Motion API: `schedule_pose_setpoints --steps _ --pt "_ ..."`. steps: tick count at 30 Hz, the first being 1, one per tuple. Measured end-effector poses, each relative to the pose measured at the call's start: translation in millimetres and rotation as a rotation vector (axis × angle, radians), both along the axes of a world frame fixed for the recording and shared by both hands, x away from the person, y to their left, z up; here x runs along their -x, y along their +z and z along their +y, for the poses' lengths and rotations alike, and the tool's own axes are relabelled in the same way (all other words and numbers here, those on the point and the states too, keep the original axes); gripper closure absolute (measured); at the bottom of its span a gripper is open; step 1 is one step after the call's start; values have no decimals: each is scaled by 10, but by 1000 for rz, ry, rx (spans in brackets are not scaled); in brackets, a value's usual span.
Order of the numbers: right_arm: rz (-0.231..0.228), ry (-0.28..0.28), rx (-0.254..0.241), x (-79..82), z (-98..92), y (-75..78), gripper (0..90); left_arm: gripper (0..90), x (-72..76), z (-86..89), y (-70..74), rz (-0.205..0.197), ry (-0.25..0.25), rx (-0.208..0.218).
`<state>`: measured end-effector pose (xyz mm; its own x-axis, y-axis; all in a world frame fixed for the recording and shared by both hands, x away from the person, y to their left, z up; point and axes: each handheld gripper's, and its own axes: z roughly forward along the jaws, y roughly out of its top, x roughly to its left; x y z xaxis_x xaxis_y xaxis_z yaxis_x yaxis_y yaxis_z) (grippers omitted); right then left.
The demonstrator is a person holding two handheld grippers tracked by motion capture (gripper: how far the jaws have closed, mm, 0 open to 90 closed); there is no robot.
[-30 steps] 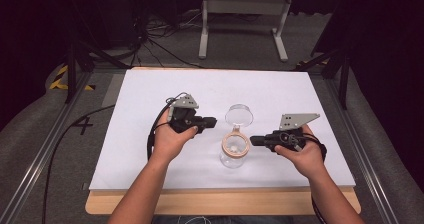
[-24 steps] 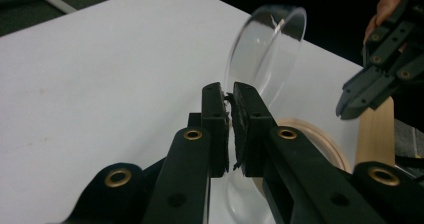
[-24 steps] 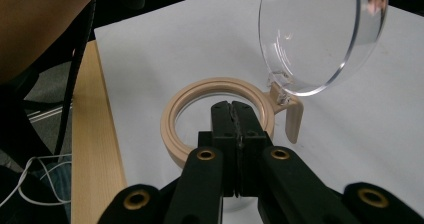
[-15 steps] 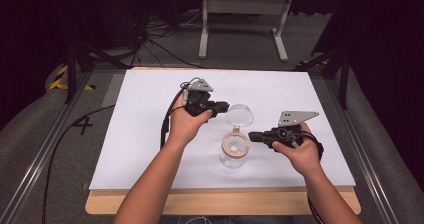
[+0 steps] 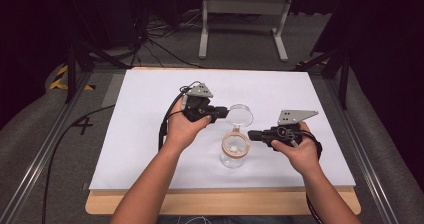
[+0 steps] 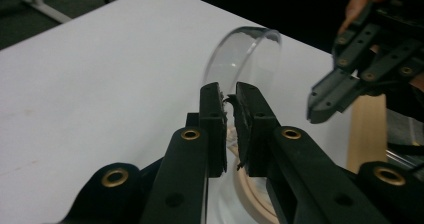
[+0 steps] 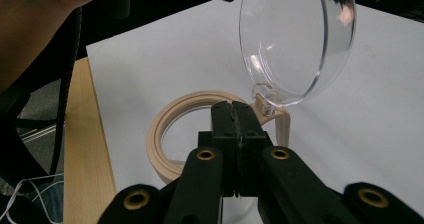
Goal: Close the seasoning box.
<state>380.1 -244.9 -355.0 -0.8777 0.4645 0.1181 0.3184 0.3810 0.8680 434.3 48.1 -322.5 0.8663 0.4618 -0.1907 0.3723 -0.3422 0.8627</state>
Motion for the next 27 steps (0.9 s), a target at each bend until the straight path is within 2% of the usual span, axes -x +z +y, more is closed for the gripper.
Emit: schedule_pose_setpoints --steps 1,2,4,7,11,16,21,24,27 --pt "0 1 1 4 3 4 900 845 -25 5 -5 10 15 24" --pt "-1 3 1 9 8 10 900 865 -93 3 -6 17 35 24" --pt "-2 3 0 8 8 11 900 874 -127 -14 -12 17 38 22" --pt "1 4 1 -1 3 0 900 890 -224 -113 -30 21 32 -5" --pt "2 8 0 -5 1 -10 900 896 -276 -229 -42 27 -10 -22" --pt "-1 5 -4 -4 -7 -1 900 897 -204 -213 -15 35 -53 -17" --pt "6 3 -4 -4 -7 -5 900 888 -59 -196 26 9 -93 -57" --pt "7 9 0 14 -5 6 900 879 9 -169 34 2 -95 -68" --pt "18 19 3 27 -5 8 900 868 78 -109 30 -2 -91 -61"
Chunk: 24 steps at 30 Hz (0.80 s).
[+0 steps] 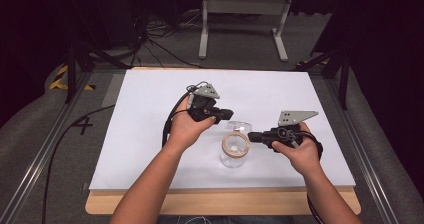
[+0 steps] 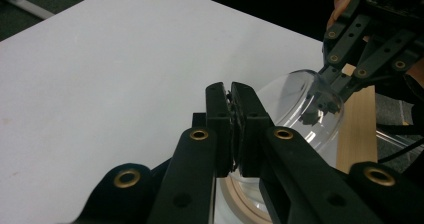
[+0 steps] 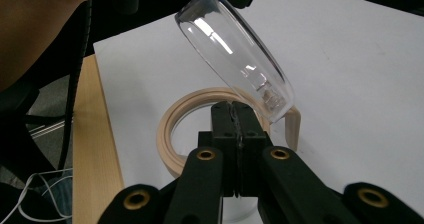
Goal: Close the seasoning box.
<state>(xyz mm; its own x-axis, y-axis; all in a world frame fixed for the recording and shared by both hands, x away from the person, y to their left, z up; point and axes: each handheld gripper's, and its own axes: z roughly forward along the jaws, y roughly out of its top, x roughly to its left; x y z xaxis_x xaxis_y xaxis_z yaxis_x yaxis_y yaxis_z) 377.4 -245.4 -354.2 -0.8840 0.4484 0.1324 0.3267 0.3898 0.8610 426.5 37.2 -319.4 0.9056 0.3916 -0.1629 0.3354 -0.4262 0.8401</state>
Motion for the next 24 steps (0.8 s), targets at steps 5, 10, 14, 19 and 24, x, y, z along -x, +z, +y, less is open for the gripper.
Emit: schedule_pose_setpoints --steps 5,10,14,19,24 --pt "22 14 22 18 -4 -5 900 851 115 147 -23 4 4 -22" --pt "61 29 56 46 -4 5 900 839 261 331 -86 28 21 -77" --pt "78 44 91 83 7 13 900 831 357 451 -116 47 22 -106" --pt "100 57 135 97 36 -1 900 823 425 595 -172 68 19 -163" --pt "118 67 165 99 50 -34 900 818 419 649 -221 94 14 -190"
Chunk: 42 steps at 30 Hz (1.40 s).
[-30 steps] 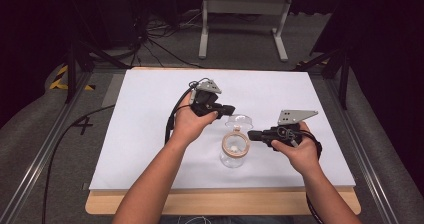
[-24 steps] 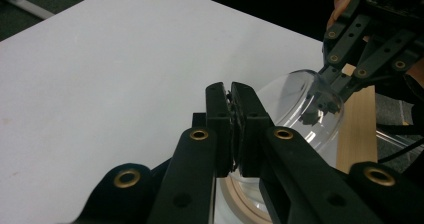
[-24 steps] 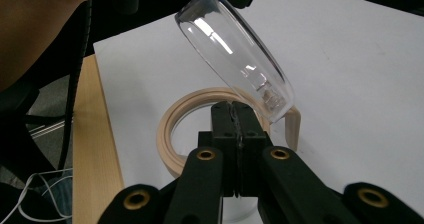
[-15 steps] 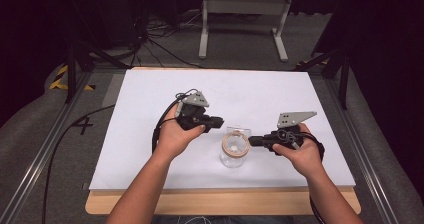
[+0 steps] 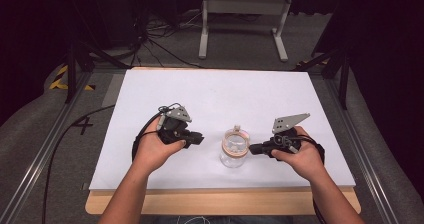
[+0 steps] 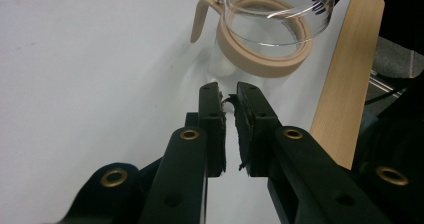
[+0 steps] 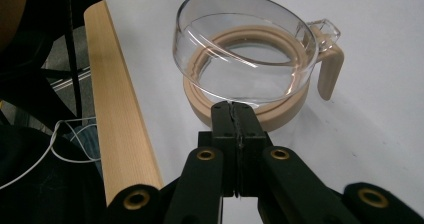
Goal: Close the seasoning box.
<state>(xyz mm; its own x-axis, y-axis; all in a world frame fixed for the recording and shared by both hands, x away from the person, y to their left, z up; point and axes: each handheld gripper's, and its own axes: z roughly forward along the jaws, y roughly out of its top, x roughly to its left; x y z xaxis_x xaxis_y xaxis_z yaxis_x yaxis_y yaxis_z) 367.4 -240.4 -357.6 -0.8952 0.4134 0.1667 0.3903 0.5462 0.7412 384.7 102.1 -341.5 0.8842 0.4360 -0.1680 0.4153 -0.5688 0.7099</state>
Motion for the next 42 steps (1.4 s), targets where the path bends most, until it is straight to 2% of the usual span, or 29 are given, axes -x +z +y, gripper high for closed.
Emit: schedule_pose_setpoints --steps 3,10,15,17,24,31,35,36,37,38,39,40,41,42 --pt "10 3 19 1 8 -18 900 815 -10 8 -28 10 -5 -18" --pt "25 7 55 1 -3 -42 900 809 -35 19 -74 17 -1 -20" --pt "-6 -6 35 1 -42 30 900 799 -25 53 -56 4 17 -2" --pt "-34 -21 16 -4 -74 80 900 788 -15 83 -58 2 45 15" --pt "-138 -125 -55 -60 -312 267 834 760 7 318 -52 -13 152 43" --pt "-203 -251 -22 -188 -635 298 721 729 -16 531 -85 -9 214 53" --pt "-210 -306 13 -276 -868 238 645 700 -58 635 -135 -8 245 49" --pt "-210 -306 13 -276 -868 238 645 695 -58 635 -135 -8 245 49" --pt "-209 -333 32 -318 -999 191 628 687 -93 689 -176 -8 252 62" --pt "-214 -346 31 -334 -1058 172 625 686 -106 710 -199 -2 255 83" --pt "-215 -359 32 -351 -1116 151 619 686 -106 710 -199 -2 255 83" --pt "-211 -375 37 -367 -1170 126 612 686 -147 759 -251 5 258 118" --pt "-211 -375 37 -367 -1170 126 612 687 -147 759 -251 5 258 118" --pt "-210 -396 52 -402 -1273 64 604 688 -185 791 -308 5 273 117"
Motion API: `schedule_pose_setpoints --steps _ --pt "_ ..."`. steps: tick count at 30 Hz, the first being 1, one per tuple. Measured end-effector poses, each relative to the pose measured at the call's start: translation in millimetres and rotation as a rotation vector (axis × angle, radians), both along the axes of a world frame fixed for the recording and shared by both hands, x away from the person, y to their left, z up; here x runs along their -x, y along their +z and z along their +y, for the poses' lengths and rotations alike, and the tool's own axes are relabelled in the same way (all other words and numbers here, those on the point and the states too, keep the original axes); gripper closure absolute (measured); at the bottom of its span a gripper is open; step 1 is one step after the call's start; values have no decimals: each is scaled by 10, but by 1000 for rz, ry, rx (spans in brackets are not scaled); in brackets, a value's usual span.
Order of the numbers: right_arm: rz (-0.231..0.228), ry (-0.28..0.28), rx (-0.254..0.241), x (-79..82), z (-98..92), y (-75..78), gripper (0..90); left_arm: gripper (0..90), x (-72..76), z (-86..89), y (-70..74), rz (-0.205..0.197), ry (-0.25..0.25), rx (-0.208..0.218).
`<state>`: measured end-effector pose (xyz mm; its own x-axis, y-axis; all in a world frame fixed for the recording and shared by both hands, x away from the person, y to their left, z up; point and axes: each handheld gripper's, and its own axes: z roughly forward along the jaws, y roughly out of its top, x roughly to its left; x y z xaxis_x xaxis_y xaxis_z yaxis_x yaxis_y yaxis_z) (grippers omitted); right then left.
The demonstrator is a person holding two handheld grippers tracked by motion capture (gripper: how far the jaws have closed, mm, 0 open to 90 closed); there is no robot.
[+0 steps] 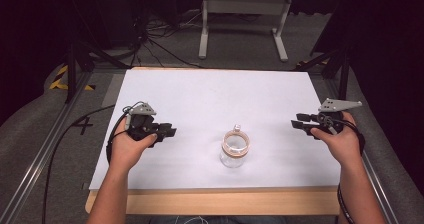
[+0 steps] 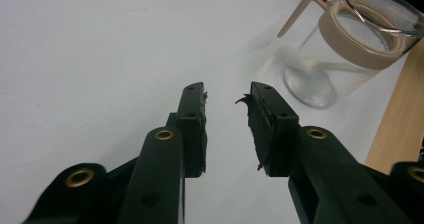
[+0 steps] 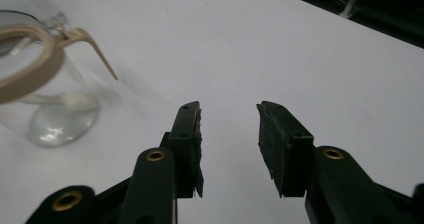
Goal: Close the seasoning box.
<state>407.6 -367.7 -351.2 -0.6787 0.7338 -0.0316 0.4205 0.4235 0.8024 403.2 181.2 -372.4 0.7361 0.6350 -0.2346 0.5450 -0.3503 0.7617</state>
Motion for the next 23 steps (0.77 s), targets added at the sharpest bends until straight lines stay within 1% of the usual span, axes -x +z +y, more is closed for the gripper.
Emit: schedule_pose_setpoints --steps 1,2,3,4,5,6,7,8,9,12,14,15,17,18,20,21,22,23 --pt "5 -10 2 -17 -44 -39 603 689 0 0 0 0 0 0" --pt "7 -15 6 -38 -85 -83 599 689 -40 26 -53 -2 9 -3" --pt "7 -15 6 -38 -85 -83 599 688 -40 26 -53 -2 9 -3" --pt "23 -26 6 -79 -146 -180 591 688 -75 50 -101 -6 16 -5" --pt "23 -26 6 -79 -146 -180 591 686 -75 50 -101 -6 16 -5" --pt "32 -31 14 -118 -184 -275 583 680 -101 64 -148 -3 30 -6" --pt "34 -31 19 -136 -191 -317 580 676 -101 64 -148 -3 30 -6" --pt "38 -27 24 -152 -195 -356 579 675 -126 75 -197 2 40 -19" --pt "44 -28 21 -164 -191 -391 577 673 -126 75 -197 2 40 -19" --pt "48 -17 14 -197 -166 -480 571 666 -177 95 -309 7 52 -21" --pt "57 -8 24 -220 -142 -543 566 659 -197 99 -364 17 60 -27" --pt "61 -4 28 -230 -128 -574 564 655 -209 102 -389 17 56 -31" --pt "67 -4 33 -238 -116 -599 562 648 -213 97 -411 21 63 -30" --pt "74 -2 40 -250 -95 -633 558 629 -219 96 -422 23 60 -41" --pt "75 0 39 -250 -86 -636 557 616 -214 90 -419 23 60 -38" --pt "77 6 23 -246 -71 -630 554 616 -208 83 -412 25 58 -29" --pt "79 14 9 -242 -52 -621 551 616 -210 77 -405 16 48 -25" --pt "75 27 6 -240 -28 -611 551 621 -205 65 -395 18 41 -21"
